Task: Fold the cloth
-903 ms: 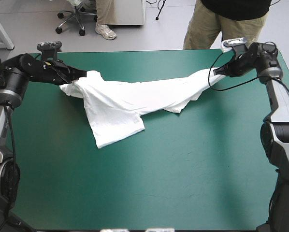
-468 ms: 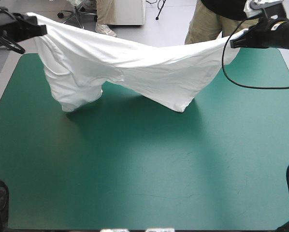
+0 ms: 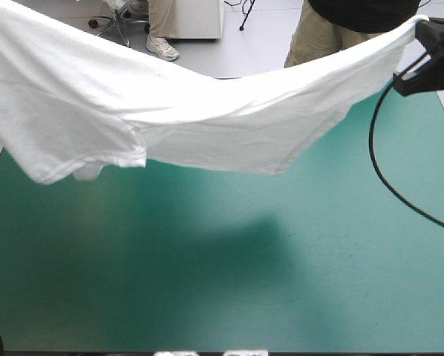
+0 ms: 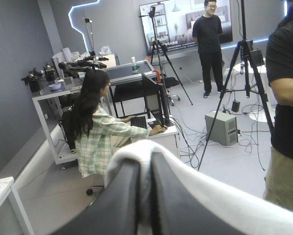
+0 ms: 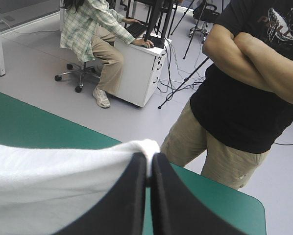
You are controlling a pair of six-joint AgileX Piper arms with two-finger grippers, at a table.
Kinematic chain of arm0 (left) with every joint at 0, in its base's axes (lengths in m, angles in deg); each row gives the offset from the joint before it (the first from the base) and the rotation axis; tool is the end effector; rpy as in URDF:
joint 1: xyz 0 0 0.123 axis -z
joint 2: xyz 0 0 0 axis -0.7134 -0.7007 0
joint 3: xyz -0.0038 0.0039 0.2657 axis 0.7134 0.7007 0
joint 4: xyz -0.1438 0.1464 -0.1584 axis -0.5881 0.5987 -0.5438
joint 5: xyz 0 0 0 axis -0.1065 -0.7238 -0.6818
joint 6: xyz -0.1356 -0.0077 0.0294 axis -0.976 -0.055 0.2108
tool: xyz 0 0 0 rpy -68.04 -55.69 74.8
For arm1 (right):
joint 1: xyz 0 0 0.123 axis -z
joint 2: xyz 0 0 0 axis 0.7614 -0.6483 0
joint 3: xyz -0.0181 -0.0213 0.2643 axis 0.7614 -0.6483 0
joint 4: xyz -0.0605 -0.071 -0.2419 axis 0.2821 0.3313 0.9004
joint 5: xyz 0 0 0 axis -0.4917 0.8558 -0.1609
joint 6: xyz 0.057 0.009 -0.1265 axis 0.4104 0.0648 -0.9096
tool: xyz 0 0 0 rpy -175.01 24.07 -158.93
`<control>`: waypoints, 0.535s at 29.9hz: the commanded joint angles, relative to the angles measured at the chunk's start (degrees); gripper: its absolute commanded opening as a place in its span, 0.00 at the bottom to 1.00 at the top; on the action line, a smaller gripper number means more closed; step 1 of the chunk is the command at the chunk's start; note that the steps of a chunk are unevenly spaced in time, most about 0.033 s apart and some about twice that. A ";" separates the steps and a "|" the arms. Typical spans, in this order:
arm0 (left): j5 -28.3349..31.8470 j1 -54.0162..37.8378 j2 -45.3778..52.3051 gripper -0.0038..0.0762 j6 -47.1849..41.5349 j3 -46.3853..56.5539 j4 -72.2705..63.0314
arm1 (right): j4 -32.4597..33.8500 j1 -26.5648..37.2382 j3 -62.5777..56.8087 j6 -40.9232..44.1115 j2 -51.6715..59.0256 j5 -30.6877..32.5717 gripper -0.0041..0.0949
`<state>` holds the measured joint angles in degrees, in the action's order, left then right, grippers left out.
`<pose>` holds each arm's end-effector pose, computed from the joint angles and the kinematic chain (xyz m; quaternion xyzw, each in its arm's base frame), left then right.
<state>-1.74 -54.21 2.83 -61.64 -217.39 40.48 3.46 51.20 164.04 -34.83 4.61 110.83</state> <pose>0.1730 -0.0044 0.6586 0.0863 0.6563 0.0446 0.7482 0.2225 0.0328 0.5803 -0.1778 0.7415 0.0163 0.6468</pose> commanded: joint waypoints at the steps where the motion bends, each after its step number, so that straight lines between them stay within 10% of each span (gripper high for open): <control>1: 2.43 -0.23 0.60 0.04 -0.59 -0.82 0.57 | 0.07 0.00 1.44 -0.45 3.46 1.02 0.03; 16: 0.74 0.14 -13.18 0.04 6.49 25.95 -16.24 | -1.33 0.00 -12.58 -0.66 -9.29 4.87 0.03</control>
<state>-6.70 -54.21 -8.76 -58.47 -194.28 31.36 1.65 51.20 152.74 -35.08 -2.22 118.61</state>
